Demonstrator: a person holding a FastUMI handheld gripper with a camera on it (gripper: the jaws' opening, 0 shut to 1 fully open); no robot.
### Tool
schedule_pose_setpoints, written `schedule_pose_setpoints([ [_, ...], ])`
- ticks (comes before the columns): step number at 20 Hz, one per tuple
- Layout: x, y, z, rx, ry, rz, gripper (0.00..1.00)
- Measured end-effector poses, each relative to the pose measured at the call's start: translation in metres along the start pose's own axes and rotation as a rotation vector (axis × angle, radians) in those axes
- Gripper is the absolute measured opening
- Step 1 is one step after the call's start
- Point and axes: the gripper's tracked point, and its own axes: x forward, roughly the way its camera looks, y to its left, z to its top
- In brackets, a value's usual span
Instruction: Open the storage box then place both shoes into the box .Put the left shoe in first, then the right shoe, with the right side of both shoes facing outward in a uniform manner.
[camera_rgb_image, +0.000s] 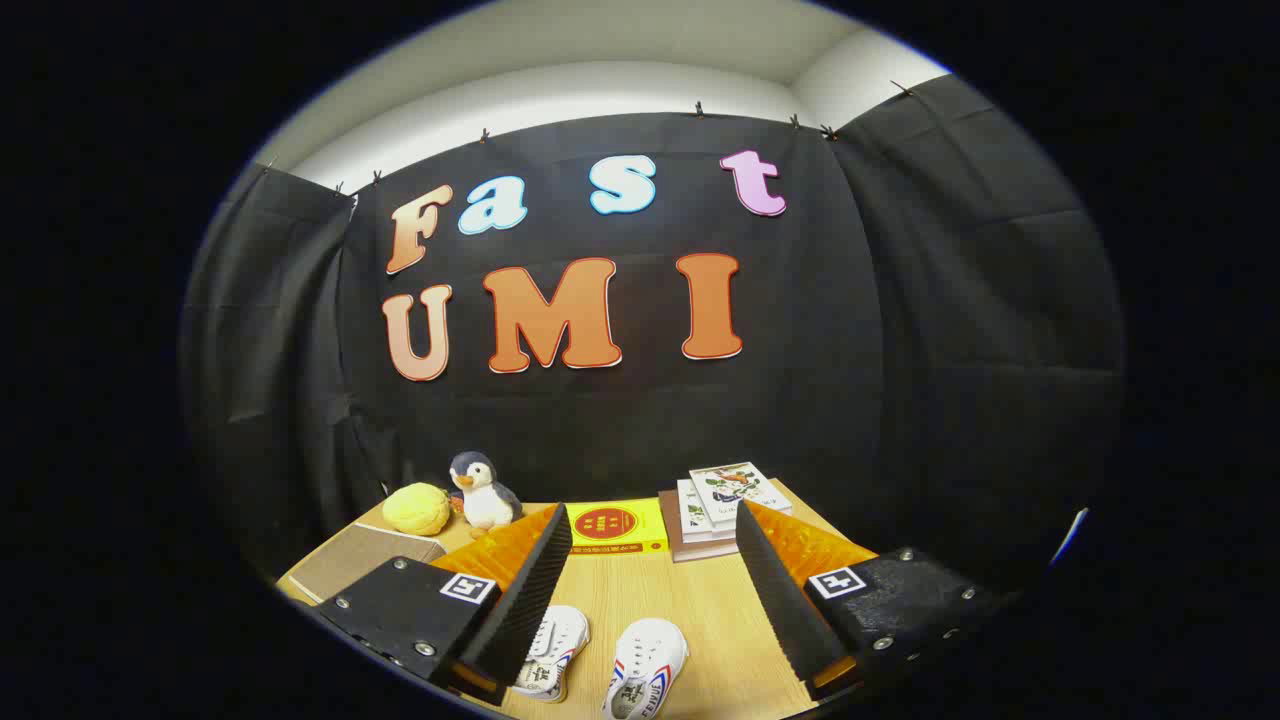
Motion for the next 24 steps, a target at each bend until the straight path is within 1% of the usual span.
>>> schedule_pose_setpoints([
  [11,0.007,0.000,-0.008,0.001,0.041,0.036,0.98],
  [21,0.009,-0.011,-0.025,0.062,0.078,0.049,0.98],
  [24,0.010,-0.008,-0.034,0.081,0.103,0.067,0.98],
])
